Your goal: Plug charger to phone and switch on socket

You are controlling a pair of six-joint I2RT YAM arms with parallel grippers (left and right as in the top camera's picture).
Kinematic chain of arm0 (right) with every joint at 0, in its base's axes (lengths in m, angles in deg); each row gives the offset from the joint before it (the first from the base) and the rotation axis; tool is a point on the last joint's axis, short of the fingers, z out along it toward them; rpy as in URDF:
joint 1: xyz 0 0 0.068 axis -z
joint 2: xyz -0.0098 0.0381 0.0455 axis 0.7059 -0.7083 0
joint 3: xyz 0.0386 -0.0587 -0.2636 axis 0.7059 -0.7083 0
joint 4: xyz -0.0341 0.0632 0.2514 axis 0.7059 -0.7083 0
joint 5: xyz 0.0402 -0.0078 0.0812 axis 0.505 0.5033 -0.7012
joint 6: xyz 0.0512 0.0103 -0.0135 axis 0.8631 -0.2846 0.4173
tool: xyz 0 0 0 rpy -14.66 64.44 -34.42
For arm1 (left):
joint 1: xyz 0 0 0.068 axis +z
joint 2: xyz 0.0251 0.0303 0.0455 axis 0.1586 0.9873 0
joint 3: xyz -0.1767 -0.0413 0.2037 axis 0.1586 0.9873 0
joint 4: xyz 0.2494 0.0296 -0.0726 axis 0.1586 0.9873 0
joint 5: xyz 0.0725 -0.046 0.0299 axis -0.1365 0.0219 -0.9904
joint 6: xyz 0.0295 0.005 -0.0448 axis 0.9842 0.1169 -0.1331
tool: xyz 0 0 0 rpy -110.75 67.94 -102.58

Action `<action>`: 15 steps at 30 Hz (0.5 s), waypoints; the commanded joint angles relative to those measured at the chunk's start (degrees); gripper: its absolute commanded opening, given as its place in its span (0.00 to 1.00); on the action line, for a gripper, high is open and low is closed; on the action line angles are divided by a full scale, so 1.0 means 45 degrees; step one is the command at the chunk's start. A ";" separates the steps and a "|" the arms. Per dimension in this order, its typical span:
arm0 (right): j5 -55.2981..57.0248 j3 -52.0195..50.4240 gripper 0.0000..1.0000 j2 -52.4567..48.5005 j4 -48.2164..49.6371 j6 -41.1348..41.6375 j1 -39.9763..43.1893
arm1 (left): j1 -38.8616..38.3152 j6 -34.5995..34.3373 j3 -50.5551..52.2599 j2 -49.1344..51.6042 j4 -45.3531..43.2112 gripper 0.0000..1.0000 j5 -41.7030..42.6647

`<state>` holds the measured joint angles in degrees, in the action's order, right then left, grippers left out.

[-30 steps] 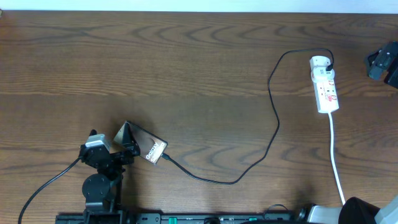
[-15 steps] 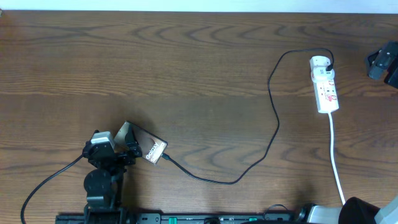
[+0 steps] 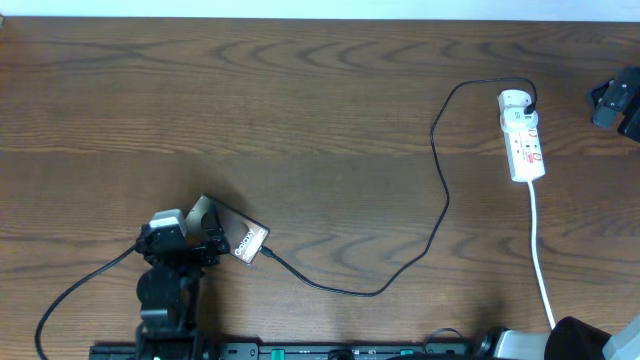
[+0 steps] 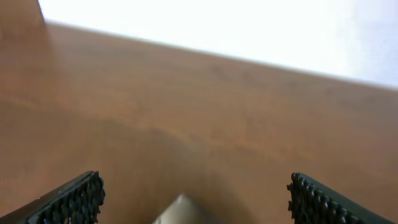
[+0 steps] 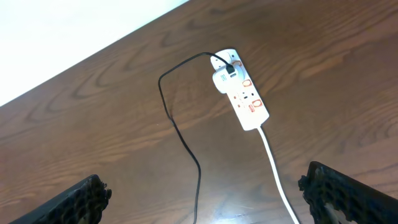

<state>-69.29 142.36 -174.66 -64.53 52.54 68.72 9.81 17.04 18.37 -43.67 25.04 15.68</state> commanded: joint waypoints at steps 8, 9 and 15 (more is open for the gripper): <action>0.0044 0.0015 0.99 0.0039 -0.0019 0.0151 -0.0053 | 0.0058 0.0209 0.0306 -0.1501 0.0374 0.93 0.0019; 0.0044 0.0015 0.99 0.0039 -0.0019 0.0151 -0.0053 | 0.0058 0.0209 0.0306 -0.1501 0.0374 0.94 0.0019; 0.0044 0.0015 0.99 0.0039 -0.0019 0.0151 -0.0053 | 0.0058 0.0209 0.0306 -0.1501 0.0374 0.93 0.0019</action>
